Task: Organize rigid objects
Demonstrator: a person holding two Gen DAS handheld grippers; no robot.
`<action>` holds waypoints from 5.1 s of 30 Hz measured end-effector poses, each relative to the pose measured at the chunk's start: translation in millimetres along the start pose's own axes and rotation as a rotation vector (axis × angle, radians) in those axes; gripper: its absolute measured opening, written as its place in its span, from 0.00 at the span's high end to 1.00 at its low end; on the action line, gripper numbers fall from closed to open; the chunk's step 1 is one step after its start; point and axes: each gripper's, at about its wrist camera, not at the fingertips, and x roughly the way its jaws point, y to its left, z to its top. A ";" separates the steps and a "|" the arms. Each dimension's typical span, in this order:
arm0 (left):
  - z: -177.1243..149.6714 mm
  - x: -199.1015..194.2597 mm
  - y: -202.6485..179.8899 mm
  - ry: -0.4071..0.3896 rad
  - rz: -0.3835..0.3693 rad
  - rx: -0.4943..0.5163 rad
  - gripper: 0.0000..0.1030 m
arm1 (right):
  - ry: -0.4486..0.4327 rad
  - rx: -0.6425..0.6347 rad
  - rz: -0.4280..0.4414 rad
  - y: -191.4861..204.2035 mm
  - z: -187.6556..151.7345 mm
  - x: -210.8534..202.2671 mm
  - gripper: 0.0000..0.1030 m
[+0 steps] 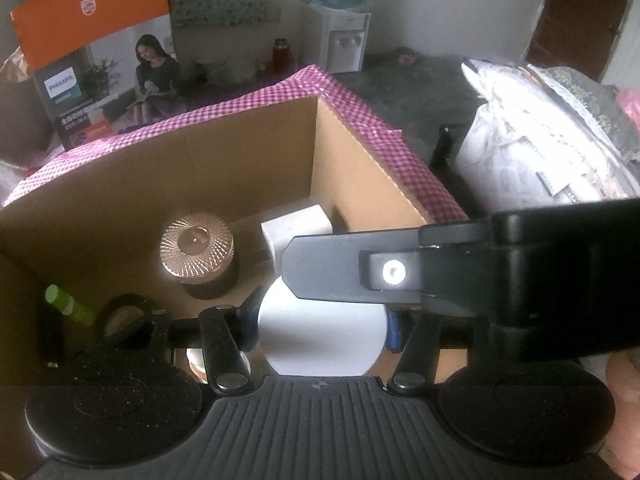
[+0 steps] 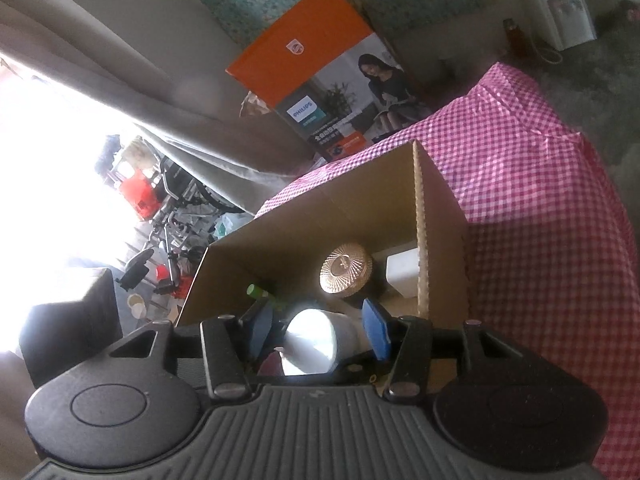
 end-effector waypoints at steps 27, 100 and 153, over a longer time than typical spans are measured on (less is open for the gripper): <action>-54.6 -171.0 -4.9 -0.387 0.068 0.024 0.00 | -0.433 -0.150 -0.041 86.6 -41.8 -139.8 0.00; -108.5 -131.8 55.9 -0.205 0.364 -0.269 0.00 | -0.153 -0.365 -0.651 120.3 -110.1 -4.0 0.00; -108.7 -132.8 54.8 -0.203 0.358 -0.277 0.00 | -0.157 -0.367 -0.656 125.4 -111.1 -6.5 0.00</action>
